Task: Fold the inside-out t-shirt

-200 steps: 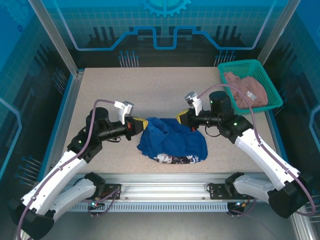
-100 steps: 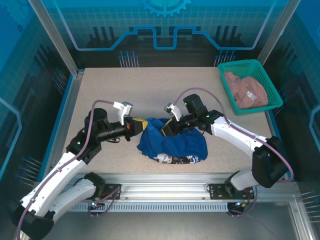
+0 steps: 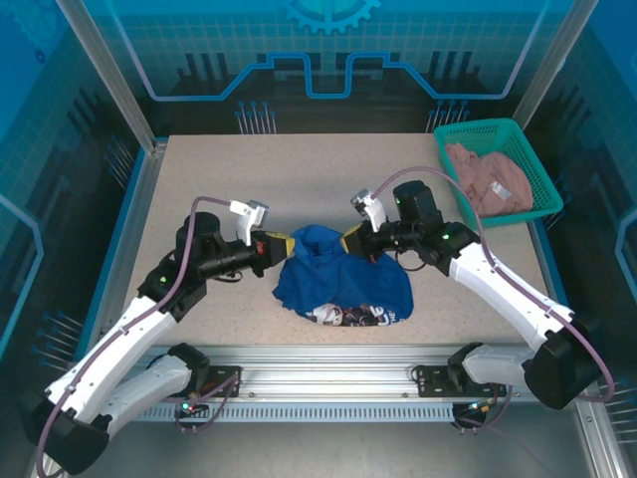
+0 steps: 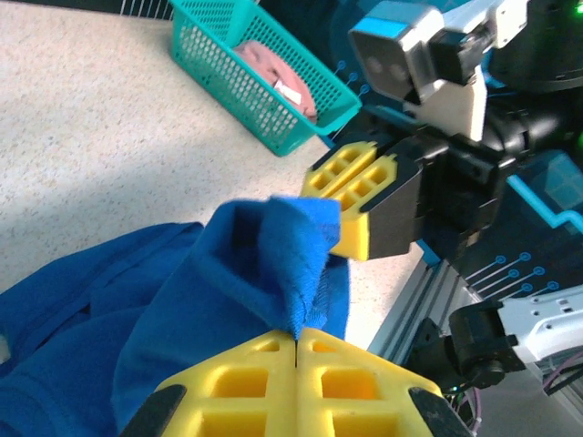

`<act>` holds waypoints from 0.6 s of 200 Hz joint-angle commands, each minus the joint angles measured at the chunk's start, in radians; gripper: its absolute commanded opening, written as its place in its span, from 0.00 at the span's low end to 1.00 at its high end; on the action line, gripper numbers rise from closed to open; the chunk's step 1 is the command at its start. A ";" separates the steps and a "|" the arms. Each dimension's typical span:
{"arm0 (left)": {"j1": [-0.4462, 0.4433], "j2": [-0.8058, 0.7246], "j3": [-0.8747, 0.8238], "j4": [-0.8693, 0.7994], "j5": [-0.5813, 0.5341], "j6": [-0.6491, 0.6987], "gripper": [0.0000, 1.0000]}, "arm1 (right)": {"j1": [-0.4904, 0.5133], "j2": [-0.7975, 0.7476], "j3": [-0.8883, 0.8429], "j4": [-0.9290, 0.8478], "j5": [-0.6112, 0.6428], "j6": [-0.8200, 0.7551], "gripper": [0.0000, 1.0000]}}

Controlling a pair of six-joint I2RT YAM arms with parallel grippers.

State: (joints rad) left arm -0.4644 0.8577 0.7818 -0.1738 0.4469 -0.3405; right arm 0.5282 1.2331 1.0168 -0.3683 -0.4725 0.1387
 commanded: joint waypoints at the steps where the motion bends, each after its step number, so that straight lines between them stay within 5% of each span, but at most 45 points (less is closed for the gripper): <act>1: 0.006 0.027 -0.025 0.051 -0.028 -0.009 0.00 | -0.022 -0.001 0.016 -0.130 0.125 0.064 0.12; 30: 0.006 0.086 -0.038 0.072 -0.049 -0.027 0.00 | -0.025 0.015 0.002 -0.152 0.221 0.117 0.12; 88: 0.006 0.214 -0.083 0.112 -0.104 -0.055 0.00 | -0.011 0.070 -0.031 -0.054 0.201 0.174 0.00; 120: 0.006 0.194 -0.090 0.125 -0.087 -0.056 0.00 | -0.004 0.111 -0.032 -0.015 0.187 0.088 0.23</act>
State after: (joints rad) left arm -0.4644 1.0786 0.7002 -0.0982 0.3622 -0.3874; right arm 0.5163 1.3178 0.9939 -0.4286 -0.2722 0.2813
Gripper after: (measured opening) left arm 0.054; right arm 0.145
